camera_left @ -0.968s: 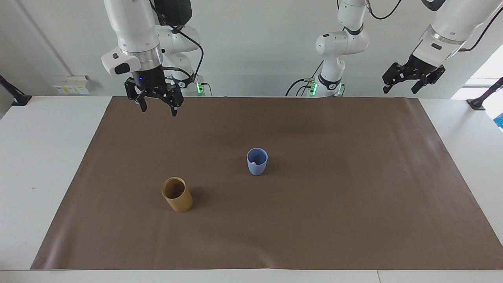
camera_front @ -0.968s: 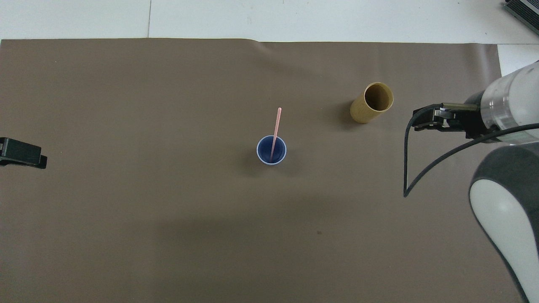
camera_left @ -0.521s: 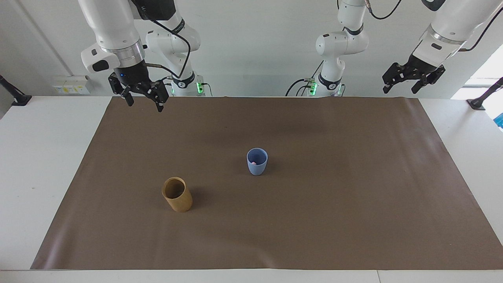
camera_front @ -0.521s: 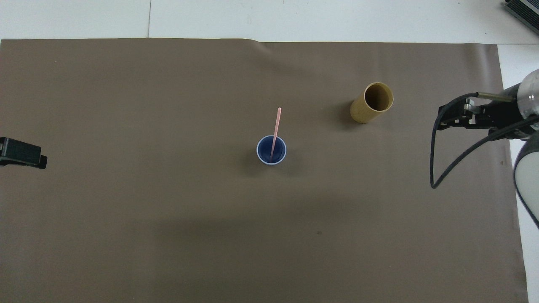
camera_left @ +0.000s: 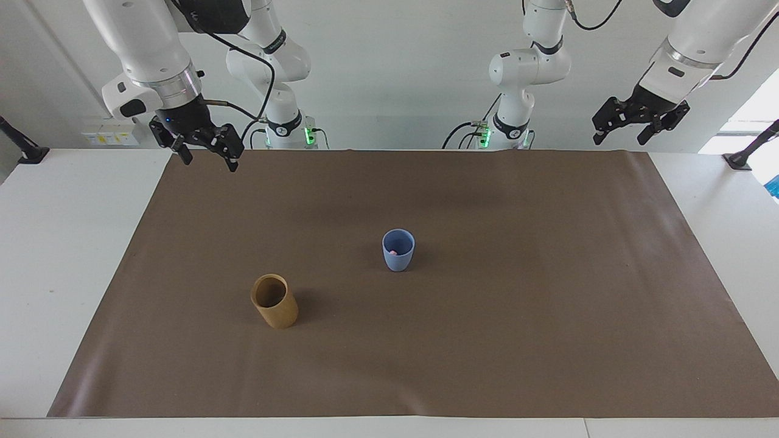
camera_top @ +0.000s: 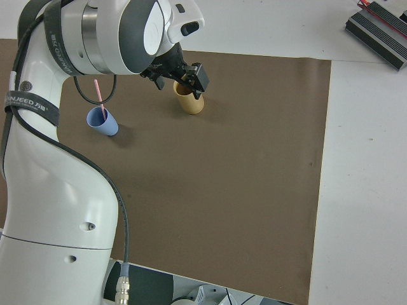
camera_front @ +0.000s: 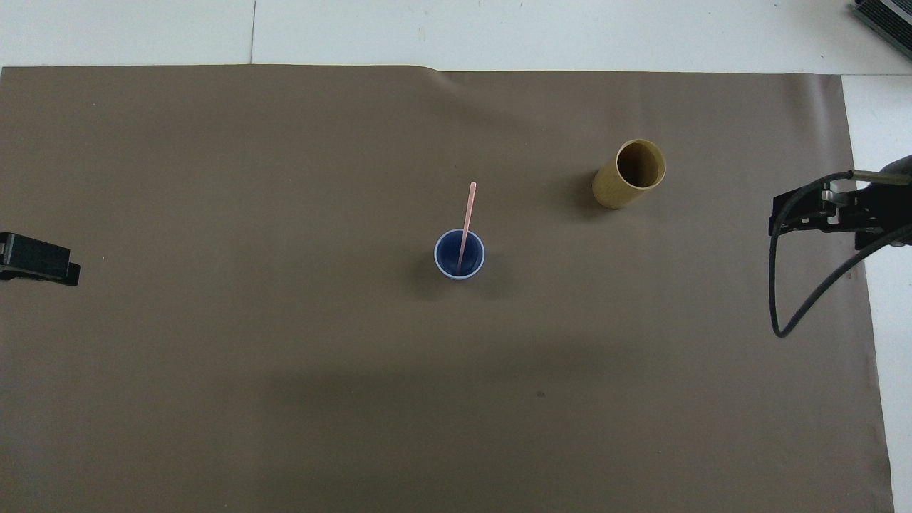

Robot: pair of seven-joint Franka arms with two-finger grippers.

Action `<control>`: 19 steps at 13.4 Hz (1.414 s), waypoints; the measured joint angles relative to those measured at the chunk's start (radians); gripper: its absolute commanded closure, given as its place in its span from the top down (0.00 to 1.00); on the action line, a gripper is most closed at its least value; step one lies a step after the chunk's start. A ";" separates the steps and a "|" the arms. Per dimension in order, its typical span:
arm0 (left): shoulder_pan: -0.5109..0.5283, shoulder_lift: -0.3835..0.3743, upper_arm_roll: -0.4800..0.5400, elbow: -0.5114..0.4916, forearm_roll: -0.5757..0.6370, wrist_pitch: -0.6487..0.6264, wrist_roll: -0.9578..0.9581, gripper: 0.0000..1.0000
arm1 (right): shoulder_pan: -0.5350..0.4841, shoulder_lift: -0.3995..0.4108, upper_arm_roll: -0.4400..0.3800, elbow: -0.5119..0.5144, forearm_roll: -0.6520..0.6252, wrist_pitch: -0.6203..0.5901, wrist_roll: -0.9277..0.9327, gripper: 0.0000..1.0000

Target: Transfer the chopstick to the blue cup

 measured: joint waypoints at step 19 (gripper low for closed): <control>0.000 0.000 0.000 0.000 0.000 0.000 0.000 1.00 | -0.012 -0.054 -0.006 -0.032 0.008 0.010 -0.102 1.00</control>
